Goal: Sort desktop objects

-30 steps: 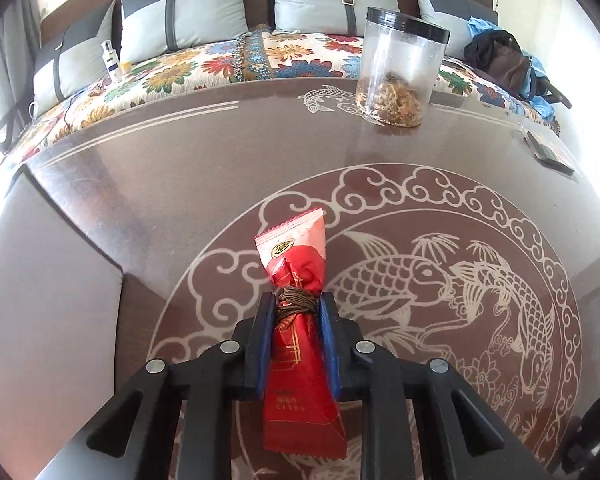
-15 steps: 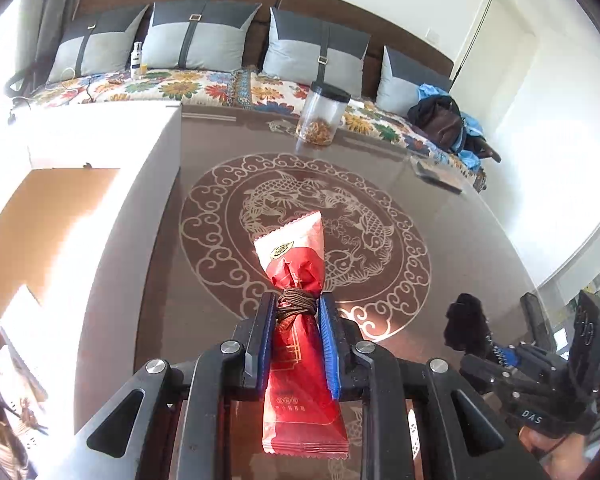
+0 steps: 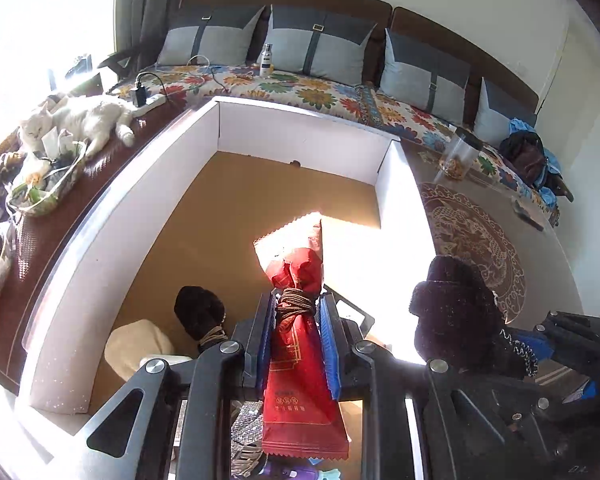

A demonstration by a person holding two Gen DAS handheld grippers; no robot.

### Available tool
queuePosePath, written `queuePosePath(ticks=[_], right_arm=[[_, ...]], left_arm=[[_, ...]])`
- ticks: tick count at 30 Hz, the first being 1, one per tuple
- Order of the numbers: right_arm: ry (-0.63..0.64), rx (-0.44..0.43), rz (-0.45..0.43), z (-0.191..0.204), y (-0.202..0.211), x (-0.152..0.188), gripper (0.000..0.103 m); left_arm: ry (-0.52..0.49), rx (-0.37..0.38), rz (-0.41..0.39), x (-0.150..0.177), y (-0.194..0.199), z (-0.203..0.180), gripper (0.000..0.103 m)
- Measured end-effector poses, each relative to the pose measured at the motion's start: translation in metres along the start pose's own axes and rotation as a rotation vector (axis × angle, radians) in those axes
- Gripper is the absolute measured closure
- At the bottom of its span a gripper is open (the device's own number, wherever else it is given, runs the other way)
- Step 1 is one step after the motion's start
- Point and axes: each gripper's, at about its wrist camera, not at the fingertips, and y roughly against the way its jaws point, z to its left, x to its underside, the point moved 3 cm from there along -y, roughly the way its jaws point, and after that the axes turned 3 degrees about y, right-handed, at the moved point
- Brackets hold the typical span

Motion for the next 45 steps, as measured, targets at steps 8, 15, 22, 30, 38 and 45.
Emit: queuePosePath(ticks=[8,15,22,30,38,45], right_arm=[[0.015,0.050,0.187,0.014,-0.070,0.002,0.034],[0.025,0.142,0.164,0.008,-0.041,-0.013,0.011],[0.052,0.218,0.156,0.009,-0.032,-0.030,0.007],[0.015,0.210,0.159,0.009,-0.013,-0.042,0.001],[0.050,0.189,0.156,0.021,-0.008,-0.045,0.000],[0.032,0.197,0.163,0.018,-0.016,-0.038,0.000]], left_arm=[[0.032,-0.085,0.057,0.028,-0.013,0.030,0.015],[0.077,-0.335,0.026,0.021,0.017,0.039,0.011],[-0.084,-0.576,0.110,0.028,0.022,0.016,0.012],[0.112,-0.382,0.008,0.033,0.068,0.012,0.011],[0.167,-0.374,-0.039,0.031,0.088,0.018,0.011],[0.230,-0.410,-0.104,0.036,0.100,0.025,0.011]])
